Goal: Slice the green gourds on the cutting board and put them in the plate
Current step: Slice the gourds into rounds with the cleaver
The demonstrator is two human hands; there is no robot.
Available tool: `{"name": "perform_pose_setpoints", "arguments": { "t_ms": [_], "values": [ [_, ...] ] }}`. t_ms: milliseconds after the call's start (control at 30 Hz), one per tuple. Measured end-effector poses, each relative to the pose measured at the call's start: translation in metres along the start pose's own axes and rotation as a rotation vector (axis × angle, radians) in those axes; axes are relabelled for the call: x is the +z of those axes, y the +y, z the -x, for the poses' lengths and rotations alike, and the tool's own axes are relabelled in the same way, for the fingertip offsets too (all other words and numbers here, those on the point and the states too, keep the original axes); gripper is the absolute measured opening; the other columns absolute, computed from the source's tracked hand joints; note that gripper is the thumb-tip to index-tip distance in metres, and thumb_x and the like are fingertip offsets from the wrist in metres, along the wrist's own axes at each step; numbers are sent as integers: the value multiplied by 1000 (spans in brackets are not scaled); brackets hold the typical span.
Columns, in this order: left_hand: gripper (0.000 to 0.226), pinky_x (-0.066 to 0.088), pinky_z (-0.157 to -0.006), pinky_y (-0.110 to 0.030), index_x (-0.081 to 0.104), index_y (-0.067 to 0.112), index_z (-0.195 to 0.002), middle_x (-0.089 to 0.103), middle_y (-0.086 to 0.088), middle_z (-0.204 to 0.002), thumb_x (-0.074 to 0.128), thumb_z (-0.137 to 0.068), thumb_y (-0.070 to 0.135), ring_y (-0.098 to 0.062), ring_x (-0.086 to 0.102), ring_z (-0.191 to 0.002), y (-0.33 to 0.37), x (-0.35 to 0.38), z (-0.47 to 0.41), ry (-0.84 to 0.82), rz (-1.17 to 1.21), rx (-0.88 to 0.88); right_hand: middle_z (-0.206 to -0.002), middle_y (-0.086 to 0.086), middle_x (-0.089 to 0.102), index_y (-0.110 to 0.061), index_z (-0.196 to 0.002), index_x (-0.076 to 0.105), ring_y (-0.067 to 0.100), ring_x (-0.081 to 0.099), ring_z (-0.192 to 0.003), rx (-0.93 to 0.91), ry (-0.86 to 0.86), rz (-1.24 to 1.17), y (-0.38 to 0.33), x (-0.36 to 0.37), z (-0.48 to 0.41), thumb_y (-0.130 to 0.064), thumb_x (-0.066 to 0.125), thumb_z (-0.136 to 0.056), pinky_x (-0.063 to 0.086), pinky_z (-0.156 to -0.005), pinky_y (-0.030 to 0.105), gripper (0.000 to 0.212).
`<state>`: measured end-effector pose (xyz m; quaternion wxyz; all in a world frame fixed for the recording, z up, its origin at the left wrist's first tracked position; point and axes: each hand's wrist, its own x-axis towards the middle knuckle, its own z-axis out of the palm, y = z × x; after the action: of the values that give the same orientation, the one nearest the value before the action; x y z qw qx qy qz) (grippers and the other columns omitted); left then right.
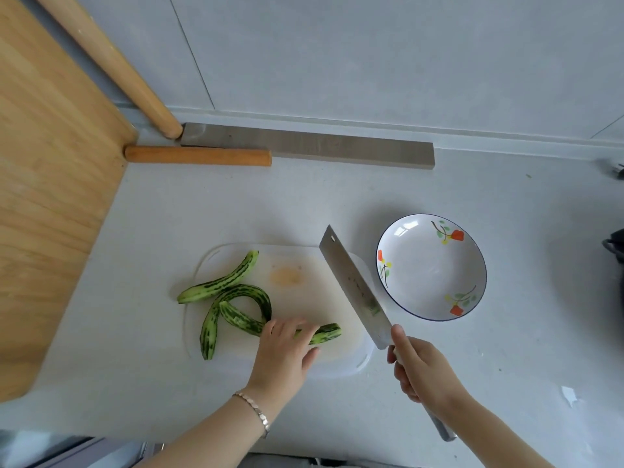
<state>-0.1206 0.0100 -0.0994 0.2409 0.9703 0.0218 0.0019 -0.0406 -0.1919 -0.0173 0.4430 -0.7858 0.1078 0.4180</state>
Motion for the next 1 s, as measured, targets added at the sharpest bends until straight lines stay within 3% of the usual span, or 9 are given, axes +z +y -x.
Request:
{"name": "perform_pose_setpoints", "arguments": {
  "t_ms": [67,133,300,567,900,1000],
  "values": [
    [18,49,-66,-33,69,16,-93,64,1,-86,65,-79,26,-20,59,-72,6,0,-7,27,46,-9,-46,-6,39,-10,-67,48,8,31,-37,-5,-1,58,4,3,0,-57,31,-90,28,-42,19,54],
    [13,50,-63,-31,72,11,-88,65,0,-80,68,-78,18,-21,59,-67,10,2,-15,40,106,-61,-46,-7,39,-11,-66,47,7,32,-36,-13,-9,92,6,6,-1,-56,30,-91,28,-43,20,54],
    [18,53,-65,-31,73,1,-85,66,-6,-78,77,-68,-4,-26,63,-71,13,3,-30,26,247,-222,-42,-7,39,-14,-60,42,8,30,-36,-45,-18,129,-2,11,-7,-58,31,-90,27,-43,22,54],
    [16,51,-70,-31,73,2,-94,68,-6,-88,69,-78,2,-24,62,-84,17,3,-33,71,261,-299,-49,-4,43,-13,-63,43,8,36,-41,-113,-15,312,-7,7,-17,-56,30,-92,33,-51,25,54],
    [18,47,-72,-25,72,4,-99,68,-5,-96,67,-82,5,-21,60,-91,17,4,-33,62,255,-317,-48,-5,43,-13,-63,43,6,35,-40,-127,-48,340,-7,8,-21,-56,31,-92,33,-50,24,53],
    [18,45,-74,-24,72,3,-99,68,-5,-97,68,-81,5,-22,60,-92,17,3,-33,61,257,-321,-54,2,41,-11,-66,42,12,33,-46,-136,-52,362,-4,9,-23,-56,31,-92,31,-53,26,53]
  ]
}}
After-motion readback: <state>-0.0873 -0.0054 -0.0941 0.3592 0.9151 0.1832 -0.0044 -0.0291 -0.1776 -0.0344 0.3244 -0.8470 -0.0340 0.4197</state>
